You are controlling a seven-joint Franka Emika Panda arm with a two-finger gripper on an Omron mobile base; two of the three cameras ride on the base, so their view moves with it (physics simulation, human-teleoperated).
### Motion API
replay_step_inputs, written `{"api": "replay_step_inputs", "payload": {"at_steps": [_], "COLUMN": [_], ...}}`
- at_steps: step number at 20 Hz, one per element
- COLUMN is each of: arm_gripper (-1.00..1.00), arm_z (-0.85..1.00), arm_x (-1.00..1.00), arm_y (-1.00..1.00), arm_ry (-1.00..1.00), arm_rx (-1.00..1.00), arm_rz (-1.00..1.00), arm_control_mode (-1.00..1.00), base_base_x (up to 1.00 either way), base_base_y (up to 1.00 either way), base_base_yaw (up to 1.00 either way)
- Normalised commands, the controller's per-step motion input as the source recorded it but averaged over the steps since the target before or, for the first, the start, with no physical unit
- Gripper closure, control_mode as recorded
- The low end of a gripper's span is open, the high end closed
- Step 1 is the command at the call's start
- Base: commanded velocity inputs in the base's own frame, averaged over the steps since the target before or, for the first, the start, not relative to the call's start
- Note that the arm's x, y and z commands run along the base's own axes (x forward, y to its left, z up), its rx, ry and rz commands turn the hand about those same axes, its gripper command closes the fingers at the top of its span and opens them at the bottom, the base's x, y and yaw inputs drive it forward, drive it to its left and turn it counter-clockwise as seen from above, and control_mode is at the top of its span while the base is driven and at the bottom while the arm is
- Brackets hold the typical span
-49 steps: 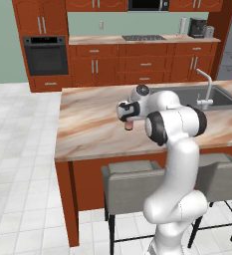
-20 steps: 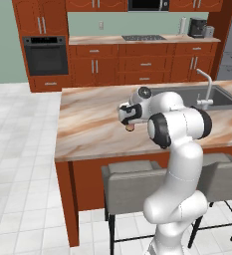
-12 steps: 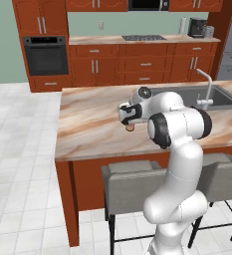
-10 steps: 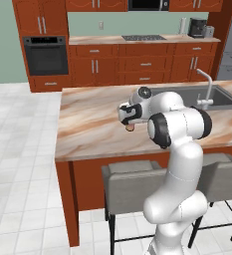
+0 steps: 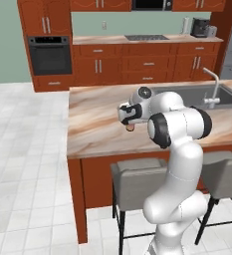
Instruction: Place the large bottle from the dining counter next to the other large bottle outside the sink, and place the small bottle from the dining counter next to the other small bottle inside the sink.
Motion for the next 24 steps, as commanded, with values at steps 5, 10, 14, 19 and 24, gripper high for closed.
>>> {"api": "replay_step_inputs", "payload": {"at_steps": [5, 10, 14, 19, 24], "arm_gripper": [1.00, 1.00, 1.00, 1.00, 1.00], "arm_z": [0.00, 0.00, 0.00, 0.00, 0.00], "arm_x": [0.00, 0.00, 0.00, 0.00, 0.00], "arm_y": [0.00, 0.00, 0.00, 0.00, 0.00], "arm_ry": [0.00, 0.00, 0.00, 0.00, 0.00], "arm_rx": [0.00, 0.00, 0.00, 0.00, 0.00], "arm_rz": [0.00, 0.00, 0.00, 0.00, 0.00], "arm_control_mode": [1.00, 1.00, 1.00, 1.00, 1.00], "base_base_x": [-0.21, -0.01, 0.00, 0.00, 0.00], "base_base_y": [0.48, 0.71, 0.76, 0.76, 0.65], "base_base_yaw": [0.00, 0.00, 0.00, 0.00, -0.02]}}
